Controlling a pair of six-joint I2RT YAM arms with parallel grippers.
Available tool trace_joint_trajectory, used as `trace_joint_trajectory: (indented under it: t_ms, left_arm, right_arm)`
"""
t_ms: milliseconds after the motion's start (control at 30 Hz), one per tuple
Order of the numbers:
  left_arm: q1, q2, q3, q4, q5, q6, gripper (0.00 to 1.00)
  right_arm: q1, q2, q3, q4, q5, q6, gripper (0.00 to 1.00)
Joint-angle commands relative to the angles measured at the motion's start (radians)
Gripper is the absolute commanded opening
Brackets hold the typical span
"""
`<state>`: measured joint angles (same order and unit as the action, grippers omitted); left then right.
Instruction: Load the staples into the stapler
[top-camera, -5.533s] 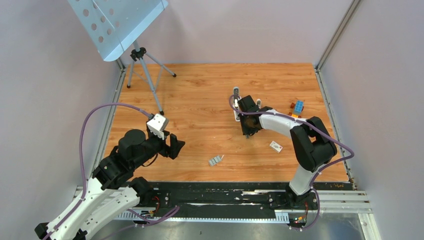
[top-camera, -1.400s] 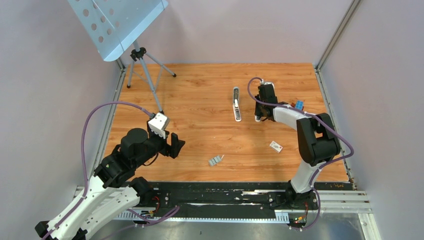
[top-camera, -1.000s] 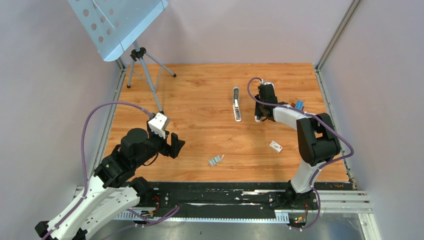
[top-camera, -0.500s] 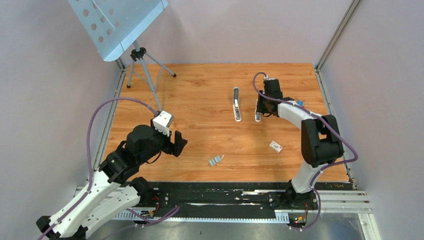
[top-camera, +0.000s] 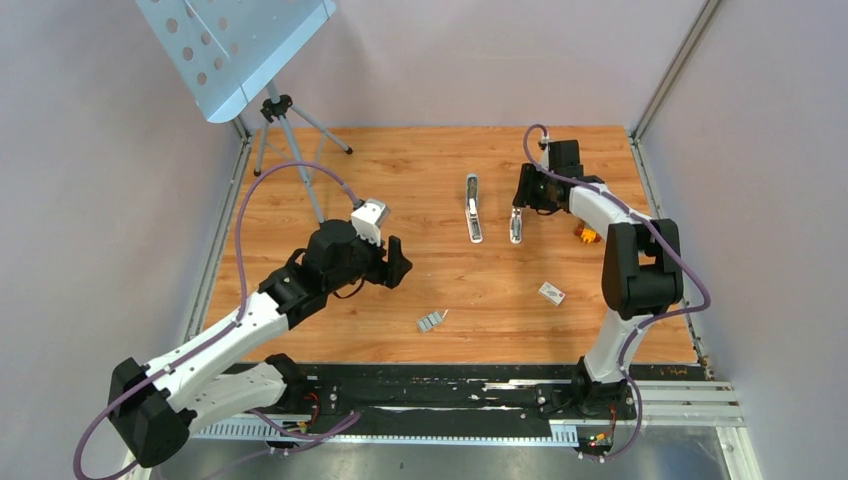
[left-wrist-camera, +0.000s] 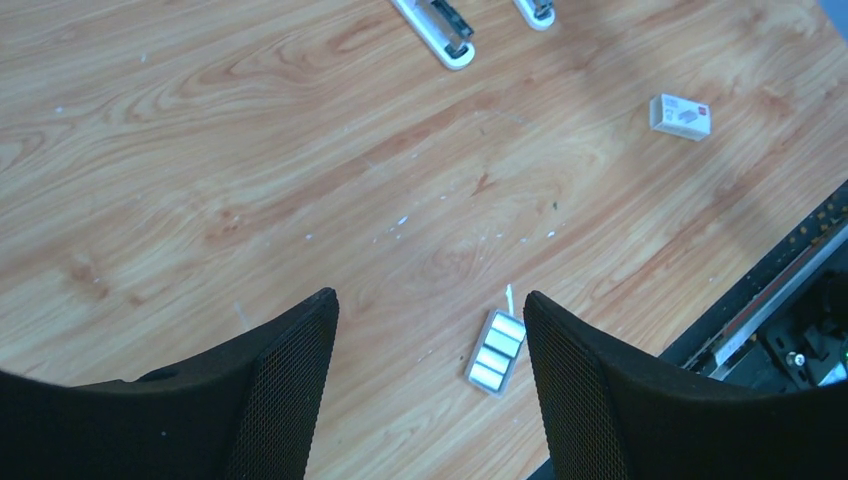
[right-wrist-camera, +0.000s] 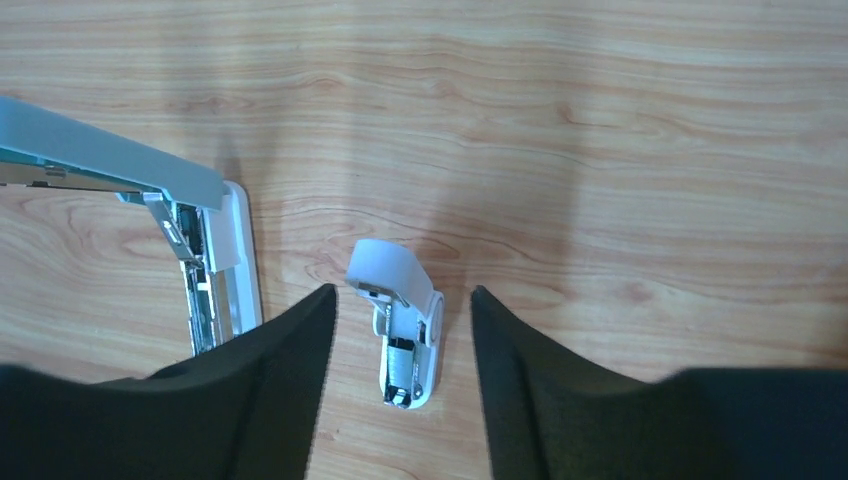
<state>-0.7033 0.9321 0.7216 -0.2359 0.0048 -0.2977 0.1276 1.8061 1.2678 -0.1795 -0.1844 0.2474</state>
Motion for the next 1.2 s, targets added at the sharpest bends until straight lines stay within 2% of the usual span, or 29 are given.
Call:
trace_joint_trajectory:
  t_ms: [0,67,233,400,600,900,1167]
  left_arm:
    - [0.002,0.045,0.011,0.132,0.052,-0.039,0.71]
    - [0.002,0.051,0.002,0.138,0.06,-0.043,0.71]
    - [0.001,0.039,-0.022,0.134,0.05,-0.033,0.71]
    - [0.002,0.032,-0.033,0.126,0.049,-0.022,0.71]
    - [0.001,0.02,-0.039,0.125,0.058,-0.024,0.71]
    - [0.002,-0.022,-0.071,0.113,0.067,-0.028,0.73]
    - [0.001,-0.066,-0.098,0.103,0.047,-0.032,0.74]
  right_arm:
    - [-0.02,0.055,0.059,-0.028,-0.154,-0.093,0.61]
    - [-0.02,0.068,0.074,-0.026,-0.195,-0.143,0.63]
    - [-0.031,0.097,0.126,-0.058,-0.229,-0.21,0.64]
    - [-0.048,0.094,0.118,-0.101,-0.208,-0.181,0.63]
    - [-0.048,0.027,0.045,-0.113,-0.138,-0.135,0.68]
    - [-0.048,0.023,-0.009,-0.093,-0.051,-0.123,0.58]
    - [-0.047,0.028,-0.021,-0.087,-0.037,-0.123,0.57]
